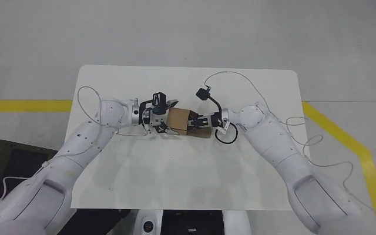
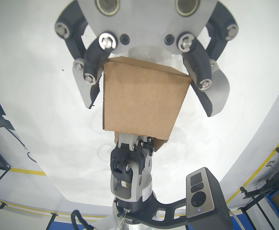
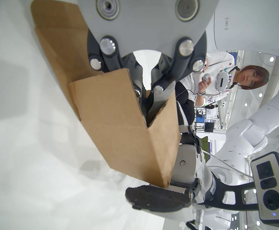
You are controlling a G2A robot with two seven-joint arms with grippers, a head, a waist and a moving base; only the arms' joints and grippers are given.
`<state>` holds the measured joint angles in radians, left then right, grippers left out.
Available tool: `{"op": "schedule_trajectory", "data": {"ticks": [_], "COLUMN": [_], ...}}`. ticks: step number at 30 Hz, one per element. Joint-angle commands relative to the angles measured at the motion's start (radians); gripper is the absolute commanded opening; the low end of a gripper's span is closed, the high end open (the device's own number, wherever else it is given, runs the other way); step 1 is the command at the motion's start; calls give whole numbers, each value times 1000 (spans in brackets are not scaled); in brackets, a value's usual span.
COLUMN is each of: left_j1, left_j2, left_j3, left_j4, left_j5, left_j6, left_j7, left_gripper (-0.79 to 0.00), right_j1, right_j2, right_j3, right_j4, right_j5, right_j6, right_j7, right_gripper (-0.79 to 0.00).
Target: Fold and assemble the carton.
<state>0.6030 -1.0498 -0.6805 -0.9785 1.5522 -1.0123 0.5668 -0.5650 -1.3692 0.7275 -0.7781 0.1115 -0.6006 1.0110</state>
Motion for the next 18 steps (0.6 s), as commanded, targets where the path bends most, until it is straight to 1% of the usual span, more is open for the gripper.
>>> {"op": "schedule_trajectory", "data": {"ticks": [1, 7, 14, 18], "left_j1": [2, 5, 8, 9], "left_j2": [0, 1, 3, 4], "left_j3": [-2, -7, -15, -16], "left_j4": [-2, -5, -9, -13], "left_j5": [-1, -4, -7, -6], "left_j6": [0, 0, 0, 0], "left_j7": [-2, -11, -15, -17], "left_gripper": [0, 0, 0, 0], "right_j1": [0, -22, -58, -70], "right_j2": [5, 30, 74, 97], "right_j3": [9, 51, 115, 153], "right_j4": [-1, -31, -111, -141], "right_j5": [-8, -23, -60, -91], "right_j6": [3, 23, 85, 113], "right_j7": [2, 29, 98, 111], "right_gripper": [-785, -785, -785, -785]}}
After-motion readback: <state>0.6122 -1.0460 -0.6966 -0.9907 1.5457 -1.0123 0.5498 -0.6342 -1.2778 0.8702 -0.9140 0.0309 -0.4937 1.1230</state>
